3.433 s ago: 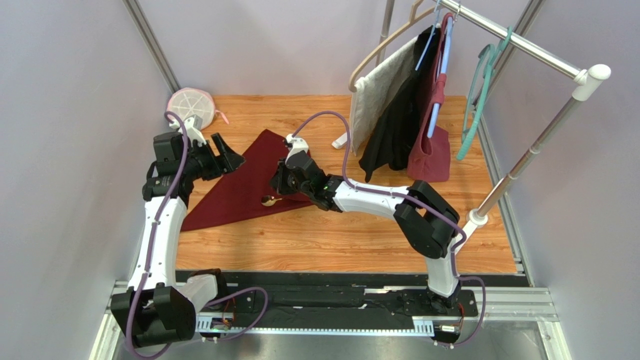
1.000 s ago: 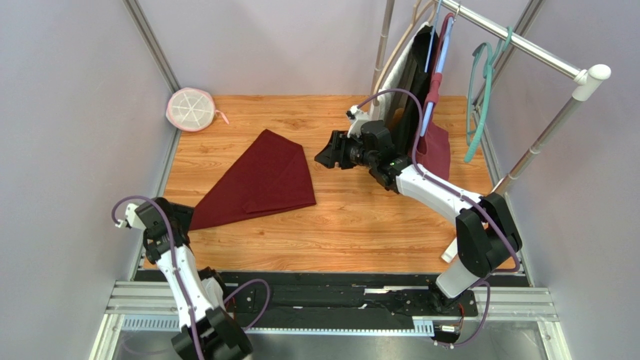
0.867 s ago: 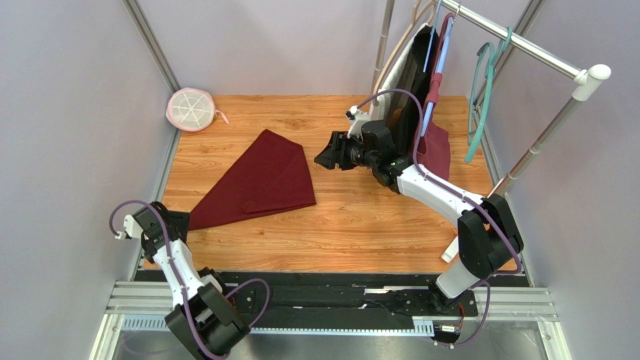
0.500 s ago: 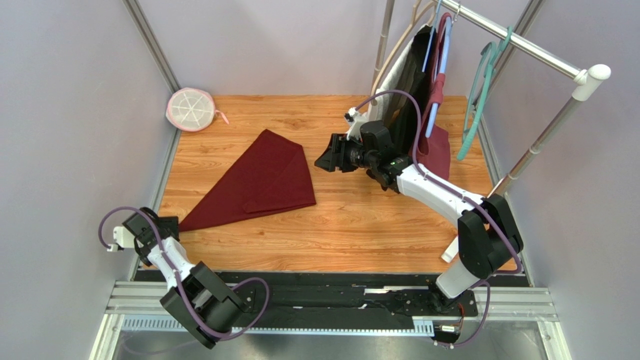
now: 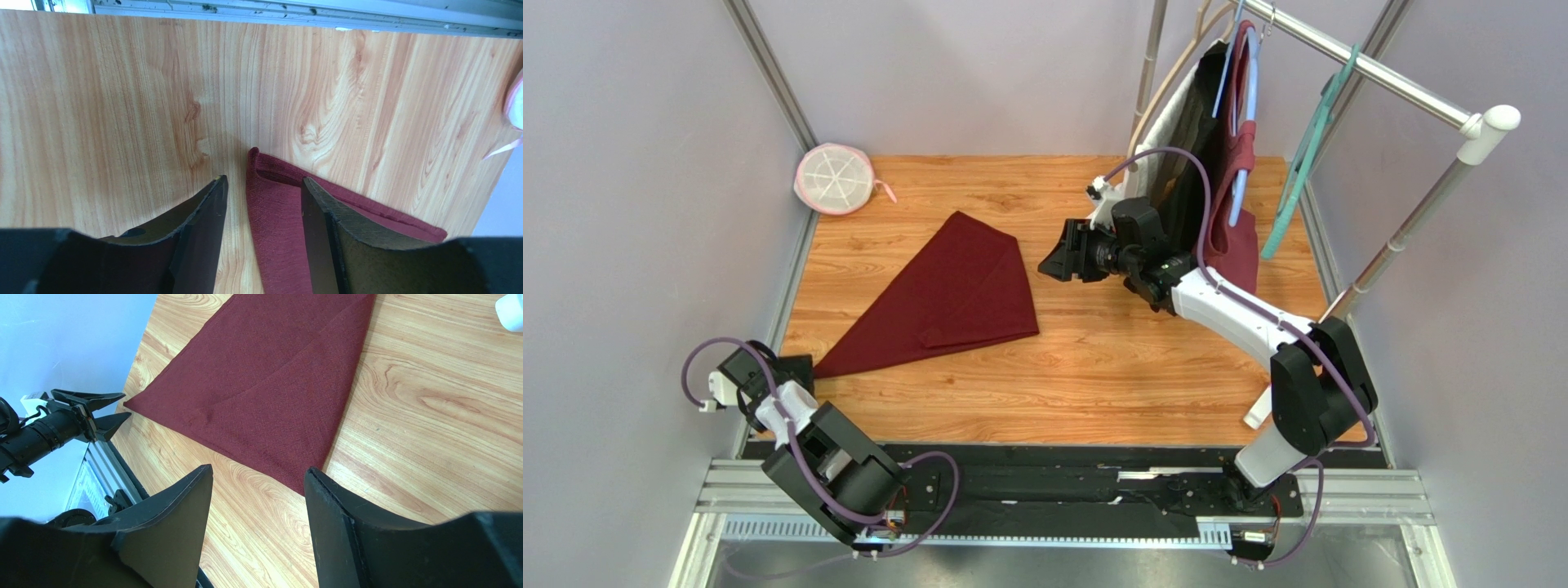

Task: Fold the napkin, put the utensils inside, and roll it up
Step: Fold the napkin

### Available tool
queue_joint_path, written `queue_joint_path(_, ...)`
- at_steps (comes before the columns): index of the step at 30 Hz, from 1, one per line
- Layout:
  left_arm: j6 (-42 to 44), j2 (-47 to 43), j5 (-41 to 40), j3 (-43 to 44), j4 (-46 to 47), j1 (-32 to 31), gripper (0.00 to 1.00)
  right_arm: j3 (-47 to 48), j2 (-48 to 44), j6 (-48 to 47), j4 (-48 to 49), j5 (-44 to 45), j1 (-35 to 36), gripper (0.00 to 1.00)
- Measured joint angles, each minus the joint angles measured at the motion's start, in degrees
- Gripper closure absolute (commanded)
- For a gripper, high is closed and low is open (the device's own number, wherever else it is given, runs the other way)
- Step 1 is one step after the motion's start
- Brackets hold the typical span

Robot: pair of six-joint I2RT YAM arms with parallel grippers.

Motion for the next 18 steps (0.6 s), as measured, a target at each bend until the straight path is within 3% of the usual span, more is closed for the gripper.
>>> queue_joint_path(10, 0.0, 3.0, 0.8, 0.0, 2.1, 0.1, 0.49, -0.5, -0.2, 0.0, 0.0, -0.2, -0.8, 0.4)
queue_joint_path(18, -0.2, 6.1, 1.5, 0.0, 4.6, 0.4, 0.78, -0.8, -0.4, 0.0, 0.2, -0.6, -0.9, 0.4)
